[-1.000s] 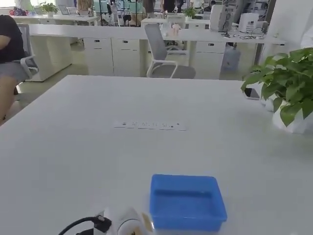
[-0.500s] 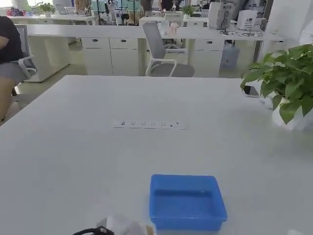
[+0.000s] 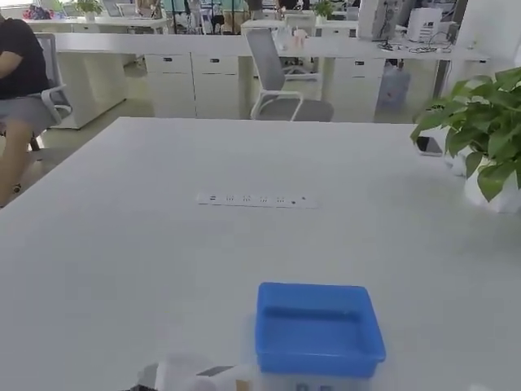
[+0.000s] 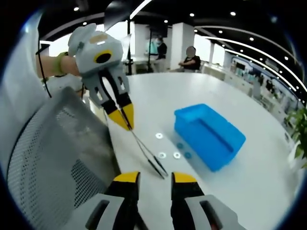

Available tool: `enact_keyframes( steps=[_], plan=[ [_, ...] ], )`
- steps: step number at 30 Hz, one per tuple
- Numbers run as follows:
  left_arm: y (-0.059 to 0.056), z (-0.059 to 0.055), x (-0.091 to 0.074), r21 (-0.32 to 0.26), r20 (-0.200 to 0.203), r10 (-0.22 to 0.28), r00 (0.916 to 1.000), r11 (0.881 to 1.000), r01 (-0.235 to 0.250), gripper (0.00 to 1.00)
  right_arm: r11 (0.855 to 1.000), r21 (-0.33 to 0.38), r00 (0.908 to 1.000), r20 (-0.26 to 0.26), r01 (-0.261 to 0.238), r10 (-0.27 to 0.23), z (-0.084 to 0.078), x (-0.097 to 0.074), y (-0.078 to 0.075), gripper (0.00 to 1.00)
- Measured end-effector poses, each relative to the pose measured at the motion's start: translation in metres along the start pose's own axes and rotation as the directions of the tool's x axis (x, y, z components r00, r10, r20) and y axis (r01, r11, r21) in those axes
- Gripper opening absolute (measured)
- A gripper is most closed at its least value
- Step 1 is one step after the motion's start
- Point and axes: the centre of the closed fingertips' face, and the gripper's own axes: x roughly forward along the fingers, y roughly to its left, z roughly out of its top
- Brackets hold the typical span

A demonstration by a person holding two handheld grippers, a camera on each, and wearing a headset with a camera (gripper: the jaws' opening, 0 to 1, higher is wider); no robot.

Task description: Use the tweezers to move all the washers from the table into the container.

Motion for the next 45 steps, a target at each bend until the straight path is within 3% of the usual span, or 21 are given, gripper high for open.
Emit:
enact_keyframes(
  steps=[6, 10, 18, 22, 33, 37, 39, 43, 45],
  plan=[
    [-0.011, 0.009, -0.013, 0.021, 0.010, 0.014, 0.9998, 1.000, -0.014, 0.00, 0.999, -0.015, 0.9993, 0.005, -0.036, 0.036, 0.005, 0.009, 0.009, 0.21],
    [-0.015, 0.019, -0.019, 0.002, 0.031, 0.006, 0.9995, 1.000, -0.006, 0.00, 0.997, -0.040, 0.9976, 0.000, -0.069, 0.069, 0.009, 0.018, 0.018, 0.20],
    [-0.019, 0.035, -0.025, 0.038, 0.037, 0.002, 0.9993, 0.999, -0.003, 0.00, 0.977, -0.169, 0.9911, -0.049, -0.130, 0.124, 0.011, 0.034, 0.032, 0.14],
    [-0.021, 0.042, -0.025, 0.053, 0.049, 0.000, 0.9988, 0.999, -0.002, 0.00, 0.973, -0.177, 0.9874, -0.076, -0.150, 0.138, 0.007, 0.041, 0.035, 0.15],
    [-0.023, 0.049, -0.025, 0.112, 0.056, -0.018, 0.9983, 0.994, 0.012, 0.00, 0.966, -0.212, 0.9883, -0.073, -0.146, 0.134, 0.006, 0.040, 0.031, 0.07],
    [-0.021, 0.058, -0.030, 0.144, 0.058, -0.013, 0.9982, 0.990, 0.005, 0.00, 0.957, -0.259, 0.9905, -0.068, -0.134, 0.120, 0.013, 0.041, 0.033, 0.06],
    [-0.016, 0.060, -0.032, 0.182, 0.046, 0.003, 0.9989, 0.983, -0.011, 0.00, 0.956, -0.276, 0.9944, -0.053, -0.102, 0.091, 0.019, 0.043, 0.028, 0.06],
    [-0.006, 0.060, -0.031, 0.192, 0.031, 0.026, 0.9992, 0.981, -0.031, 0.00, 0.972, -0.230, 0.9981, -0.040, -0.056, 0.048, 0.026, 0.048, 0.015, 0.07],
    [0.000, 0.060, -0.029, 0.174, 0.028, 0.031, 0.9991, 0.984, -0.036, 0.00, 0.973, -0.222, 0.9979, -0.042, -0.057, 0.049, 0.027, 0.051, 0.012, 0.07]
  ],
)
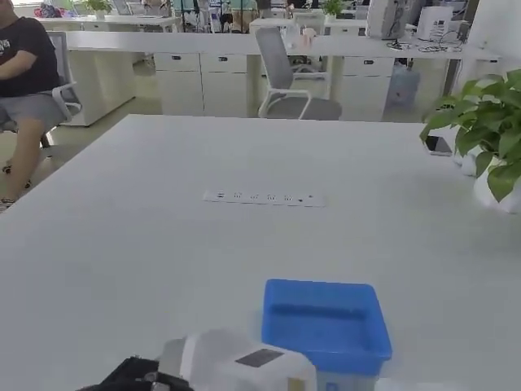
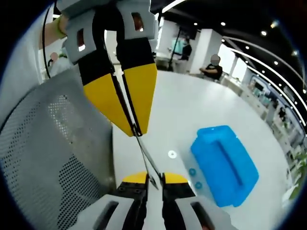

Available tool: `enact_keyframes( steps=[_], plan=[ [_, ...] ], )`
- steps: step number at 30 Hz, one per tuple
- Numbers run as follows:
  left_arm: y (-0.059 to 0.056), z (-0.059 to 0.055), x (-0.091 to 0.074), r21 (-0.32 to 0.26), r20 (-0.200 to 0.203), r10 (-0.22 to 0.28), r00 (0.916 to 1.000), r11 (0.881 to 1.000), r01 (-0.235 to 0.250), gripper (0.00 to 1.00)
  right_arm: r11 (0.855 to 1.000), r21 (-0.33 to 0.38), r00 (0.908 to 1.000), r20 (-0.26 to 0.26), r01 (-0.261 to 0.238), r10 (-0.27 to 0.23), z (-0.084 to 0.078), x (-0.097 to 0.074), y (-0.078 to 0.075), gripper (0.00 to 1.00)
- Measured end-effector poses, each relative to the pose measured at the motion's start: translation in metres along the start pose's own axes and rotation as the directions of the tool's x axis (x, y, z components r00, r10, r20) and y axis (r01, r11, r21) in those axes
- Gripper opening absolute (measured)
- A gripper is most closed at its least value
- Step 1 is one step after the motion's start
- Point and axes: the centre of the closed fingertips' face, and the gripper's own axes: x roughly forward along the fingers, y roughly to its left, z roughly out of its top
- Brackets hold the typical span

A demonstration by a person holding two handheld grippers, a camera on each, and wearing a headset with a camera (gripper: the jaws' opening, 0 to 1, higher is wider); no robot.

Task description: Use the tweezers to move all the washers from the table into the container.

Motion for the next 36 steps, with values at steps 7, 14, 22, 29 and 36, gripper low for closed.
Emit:
enact_keyframes(
  steps=[7, 14, 22, 29, 36],
  plan=[
    [0.011, 0.001, 0.003, -0.011, 0.002, -0.001, 1.0000, 1.000, 0.002, 0.00, 0.999, 0.026, 0.9997, 0.015, 0.019, -0.020, 0.003, 0.003, -0.007, 0.07],
    [0.023, 0.000, 0.006, -0.013, -0.004, -0.015, 0.9999, 1.000, 0.015, 0.00, 0.997, 0.081, 0.9983, 0.057, 0.007, -0.011, 0.004, 0.005, -0.012, 0.07],
    [0.030, -0.002, 0.009, 0.006, -0.017, -0.034, 0.9993, 0.999, 0.034, 0.00, 0.996, 0.088, 0.9977, 0.063, 0.017, -0.023, 0.005, 0.007, -0.017, 0.08],
    [0.036, 0.000, 0.012, 0.005, -0.015, -0.056, 0.9983, 0.998, 0.056, 0.00, 0.995, 0.096, 0.9966, 0.078, 0.019, -0.026, 0.006, 0.007, -0.020, 0.08],
    [0.041, 0.003, 0.016, 0.015, -0.022, -0.090, 0.9957, 0.996, 0.090, 0.00, 0.998, 0.061, 0.9974, 0.072, -0.008, 0.004, 0.010, 0.004, -0.019, 0.12]
  ],
)
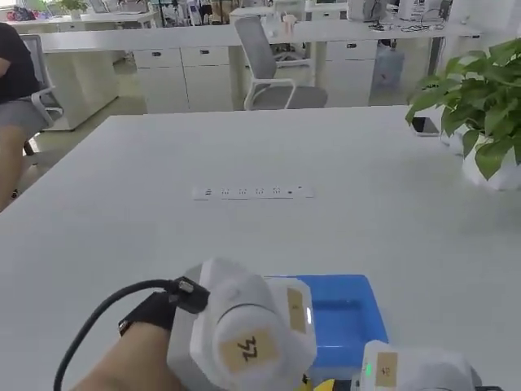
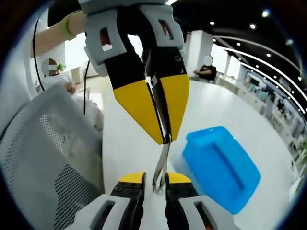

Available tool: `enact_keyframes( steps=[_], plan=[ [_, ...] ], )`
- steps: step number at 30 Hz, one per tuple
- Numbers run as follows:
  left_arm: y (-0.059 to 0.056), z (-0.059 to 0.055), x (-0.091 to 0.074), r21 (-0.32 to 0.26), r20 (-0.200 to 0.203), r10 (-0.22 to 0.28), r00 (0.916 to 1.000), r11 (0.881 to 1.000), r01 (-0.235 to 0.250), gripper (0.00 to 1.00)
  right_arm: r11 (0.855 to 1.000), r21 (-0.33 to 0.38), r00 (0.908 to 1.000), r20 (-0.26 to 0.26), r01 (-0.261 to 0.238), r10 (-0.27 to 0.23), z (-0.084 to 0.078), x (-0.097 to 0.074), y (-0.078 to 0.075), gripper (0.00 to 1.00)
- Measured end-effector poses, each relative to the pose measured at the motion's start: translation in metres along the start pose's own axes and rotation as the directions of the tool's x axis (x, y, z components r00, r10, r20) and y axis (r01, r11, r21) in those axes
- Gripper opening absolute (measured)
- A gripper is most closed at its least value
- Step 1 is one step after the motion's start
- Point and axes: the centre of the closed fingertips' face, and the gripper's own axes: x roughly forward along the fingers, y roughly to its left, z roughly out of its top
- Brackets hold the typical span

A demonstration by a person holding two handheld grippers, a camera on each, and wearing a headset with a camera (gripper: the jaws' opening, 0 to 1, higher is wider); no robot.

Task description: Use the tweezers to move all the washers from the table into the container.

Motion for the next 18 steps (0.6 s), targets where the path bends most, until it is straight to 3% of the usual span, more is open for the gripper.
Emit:
enact_keyframes(
  steps=[6, 9, 10, 12, 13, 14, 15, 16, 18],
  plan=[
    [0.002, 0.005, 0.004, -0.003, 0.012, -0.016, 0.9998, 1.000, 0.016, 0.00, 1.000, -0.012, 0.9992, 0.036, -0.018, 0.019, 0.018, -0.009, -0.011, 0.07],
    [0.002, 0.008, 0.006, -0.025, 0.025, -0.032, 0.9992, 0.999, 0.033, 0.00, 0.996, -0.006, 0.9960, -0.019, -0.088, 0.088, 0.010, -0.006, -0.007, 0.05],
    [0.002, 0.009, 0.006, -0.034, 0.030, -0.030, 0.9991, 0.999, 0.031, 0.00, 0.996, -0.007, 0.9958, -0.024, -0.089, 0.089, 0.008, -0.006, -0.007, 0.05],
    [0.008, 0.008, 0.006, -0.043, 0.019, 0.016, 0.9997, 0.999, -0.015, 0.00, 0.998, 0.012, 0.9978, -0.011, -0.065, 0.066, 0.011, -0.004, -0.012, 0.04],
    [0.014, 0.009, 0.006, -0.052, 0.026, 0.067, 0.9974, 0.997, -0.066, 0.01, 0.998, 0.010, 0.9984, -0.012, -0.056, 0.056, 0.010, -0.004, -0.013, 0.04],
    [0.015, 0.011, 0.006, -0.036, 0.056, 0.087, 0.9947, 0.996, -0.085, 0.05, 0.998, -0.005, 0.9978, -0.012, -0.065, 0.065, 0.010, -0.005, -0.012, 0.03],
    [0.016, 0.011, 0.005, -0.056, 0.067, 0.107, 0.9920, 0.993, -0.103, 0.13, 0.997, -0.008, 0.9970, -0.007, -0.078, 0.078, 0.010, -0.005, -0.010, 0.03],
    [0.019, 0.007, 0.003, -0.113, 0.068, 0.136, 0.9885, 0.985, -0.127, 0.17, 0.997, 0.006, 0.9972, 0.001, -0.075, 0.075, 0.010, -0.005, -0.009, 0.03],
    [0.018, 0.005, 0.002, -0.132, 0.083, 0.138, 0.9870, 0.983, -0.126, 0.19, 0.997, 0.019, 0.9974, 0.008, -0.072, 0.072, 0.010, -0.005, -0.010, 0.03]
  ],
)
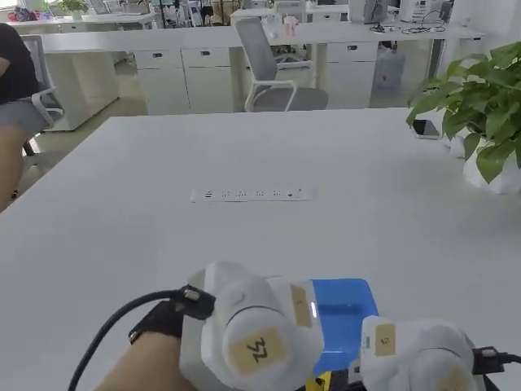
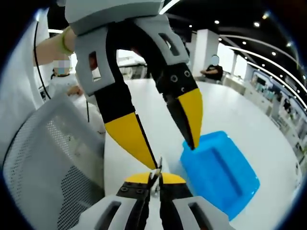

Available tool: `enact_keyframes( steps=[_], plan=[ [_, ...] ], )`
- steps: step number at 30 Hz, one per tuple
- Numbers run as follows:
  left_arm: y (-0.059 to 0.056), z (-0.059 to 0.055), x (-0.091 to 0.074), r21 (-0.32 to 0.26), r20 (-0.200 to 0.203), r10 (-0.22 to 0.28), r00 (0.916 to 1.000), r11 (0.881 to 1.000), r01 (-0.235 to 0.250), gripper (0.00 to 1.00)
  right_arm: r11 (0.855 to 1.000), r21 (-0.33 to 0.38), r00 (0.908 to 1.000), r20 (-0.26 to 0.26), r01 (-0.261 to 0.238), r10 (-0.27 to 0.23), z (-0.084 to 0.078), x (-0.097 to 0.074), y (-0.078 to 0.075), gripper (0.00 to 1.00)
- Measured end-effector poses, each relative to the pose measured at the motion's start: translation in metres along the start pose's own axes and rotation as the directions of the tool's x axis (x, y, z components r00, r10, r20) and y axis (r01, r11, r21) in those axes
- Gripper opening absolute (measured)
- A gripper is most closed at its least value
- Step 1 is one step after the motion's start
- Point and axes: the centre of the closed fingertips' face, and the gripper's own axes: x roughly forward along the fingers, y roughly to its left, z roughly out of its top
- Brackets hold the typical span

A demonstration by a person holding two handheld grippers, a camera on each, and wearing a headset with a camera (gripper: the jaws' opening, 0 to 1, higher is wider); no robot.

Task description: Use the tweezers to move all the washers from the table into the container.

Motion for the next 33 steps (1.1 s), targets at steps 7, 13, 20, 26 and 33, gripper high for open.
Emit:
enact_keyframes(
  steps=[7, 13, 20, 26, 33],
  plan=[
    [0.013, -0.010, -0.025, -0.358, 0.182, 0.133, 0.9742, 0.932, -0.060, 0.30, 0.981, 0.195, 0.9968, 0.075, 0.012, -0.027, 0.000, -0.001, -0.008, 0.02],
    [0.022, -0.018, -0.054, -0.609, 0.293, 0.356, 0.8875, 0.785, -0.114, 0.43, 0.935, 0.355, 0.9919, 0.114, 0.012, -0.056, -0.006, -0.006, -0.019, 0.02],
    [0.004, -0.025, -0.057, -0.668, 0.313, 0.425, 0.8493, 0.734, -0.121, 0.55, 0.921, 0.389, 0.9900, 0.122, 0.019, -0.072, -0.010, -0.009, -0.022, 0.02],
    [-0.003, -0.033, -0.046, -0.673, 0.272, 0.467, 0.8413, 0.717, -0.181, 0.68, 0.943, 0.330, 0.9920, 0.095, 0.048, -0.084, -0.007, -0.006, -0.017, 0.02],
    [-0.005, -0.030, -0.044, -0.643, 0.273, 0.476, 0.8363, 0.737, -0.209, 0.72, 0.977, 0.200, 0.9941, 0.056, 0.081, -0.093, -0.001, 0.000, -0.007, 0.02]
  ],
)
